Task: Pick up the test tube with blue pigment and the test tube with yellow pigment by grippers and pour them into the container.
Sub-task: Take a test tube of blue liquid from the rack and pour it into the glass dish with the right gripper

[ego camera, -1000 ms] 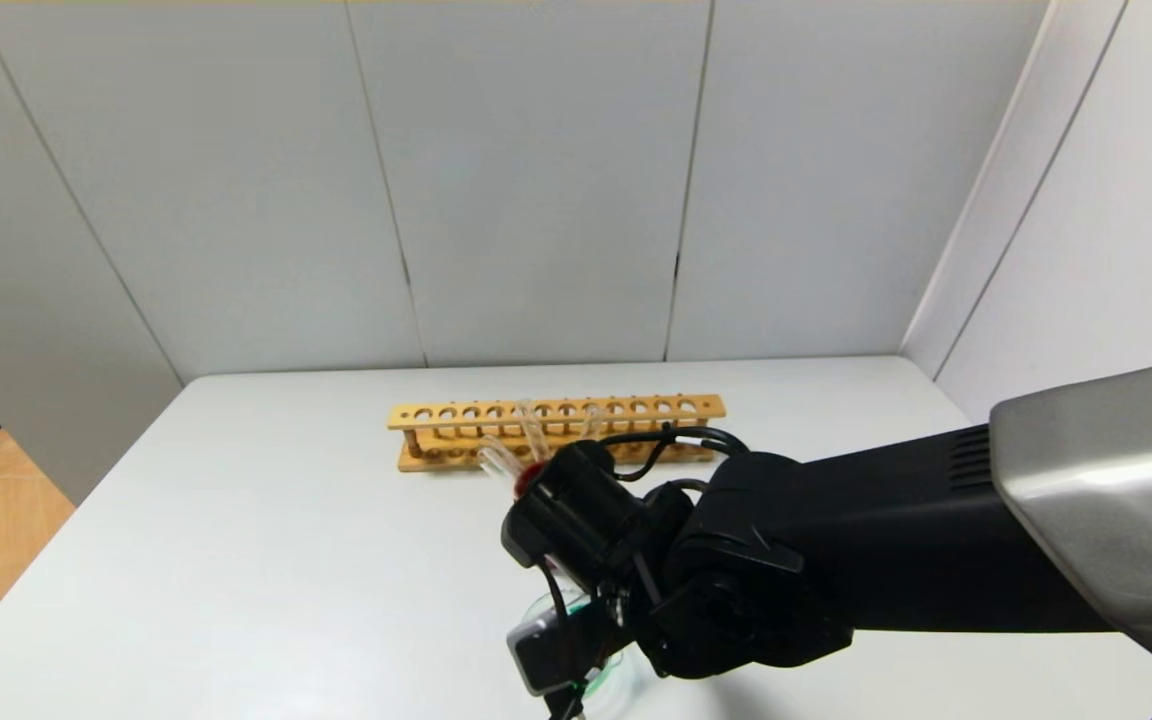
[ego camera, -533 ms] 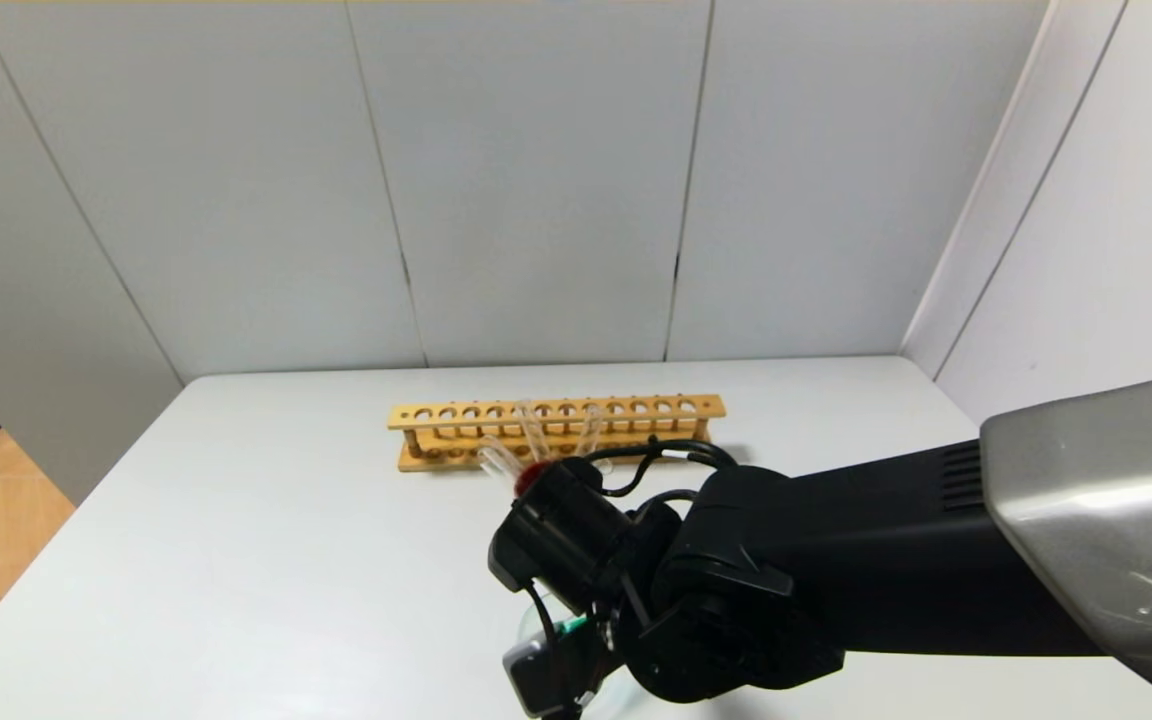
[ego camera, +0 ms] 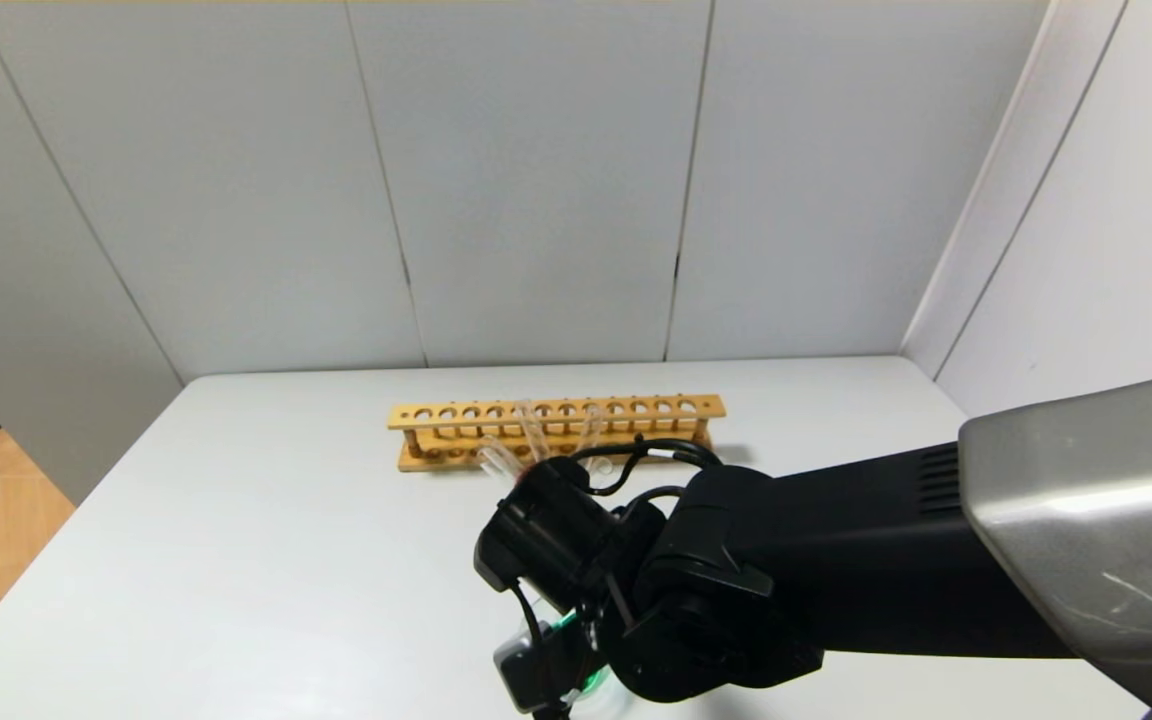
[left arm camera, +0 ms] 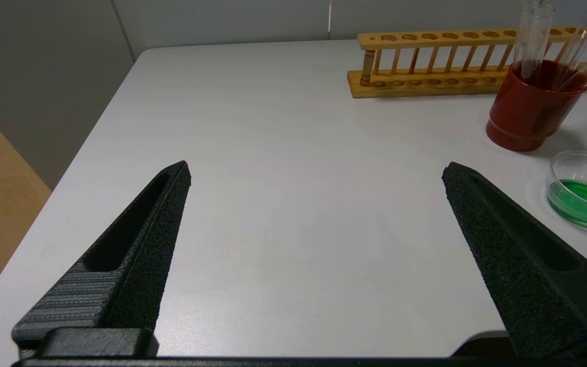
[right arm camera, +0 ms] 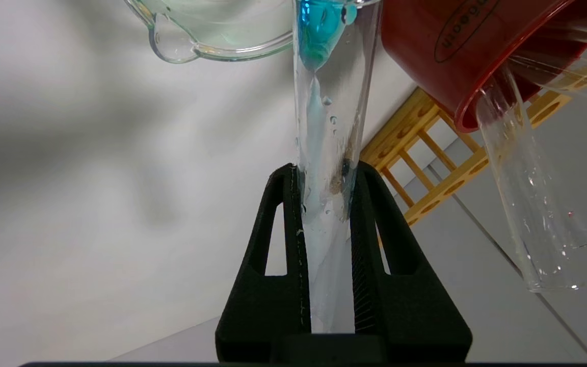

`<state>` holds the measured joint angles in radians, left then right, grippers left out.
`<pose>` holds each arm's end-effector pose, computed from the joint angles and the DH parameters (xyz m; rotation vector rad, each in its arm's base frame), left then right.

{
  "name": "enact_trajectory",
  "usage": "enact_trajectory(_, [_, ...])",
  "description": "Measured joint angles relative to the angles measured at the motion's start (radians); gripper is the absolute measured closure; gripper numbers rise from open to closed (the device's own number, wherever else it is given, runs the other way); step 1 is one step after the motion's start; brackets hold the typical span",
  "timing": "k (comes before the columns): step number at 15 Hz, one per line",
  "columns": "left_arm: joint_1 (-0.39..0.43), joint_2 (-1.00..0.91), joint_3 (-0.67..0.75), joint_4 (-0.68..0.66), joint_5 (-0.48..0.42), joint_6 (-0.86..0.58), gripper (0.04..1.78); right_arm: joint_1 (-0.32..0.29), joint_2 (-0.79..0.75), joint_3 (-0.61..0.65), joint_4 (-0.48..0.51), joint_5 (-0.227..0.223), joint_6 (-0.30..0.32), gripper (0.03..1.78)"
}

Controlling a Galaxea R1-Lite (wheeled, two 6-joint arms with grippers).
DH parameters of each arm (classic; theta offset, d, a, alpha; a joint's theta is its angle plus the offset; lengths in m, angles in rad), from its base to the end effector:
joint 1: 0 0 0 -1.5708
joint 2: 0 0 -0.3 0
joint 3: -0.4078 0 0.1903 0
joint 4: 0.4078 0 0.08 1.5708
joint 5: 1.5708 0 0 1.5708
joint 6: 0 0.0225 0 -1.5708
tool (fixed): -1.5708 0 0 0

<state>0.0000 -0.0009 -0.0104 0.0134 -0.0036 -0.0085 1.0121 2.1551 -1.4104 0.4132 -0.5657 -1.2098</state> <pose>-0.0237 -0.0001 0.0770 -0.0085 0.0021 -0.0036 0.2142 0.3199 0.0966 -1.9368 0.5234 0.9187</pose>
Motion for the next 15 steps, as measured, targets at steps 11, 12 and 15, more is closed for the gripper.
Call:
enact_trajectory(11, [0.0, 0.0, 0.0, 0.0, 0.001, 0.0, 0.07, 0.018, 0.008, -0.018, 0.0, -0.064, -0.066, 1.49])
enact_trajectory(12, [0.0, 0.0, 0.0, 0.0, 0.001, 0.0, 0.07, 0.018, 0.01, -0.017, 0.0, -0.064, -0.069, 1.49])
enact_trajectory(15, [0.0, 0.0, 0.0, 0.0, 0.0, 0.0, 0.07, 0.021, 0.011, -0.018, 0.0, -0.075, -0.085, 1.49])
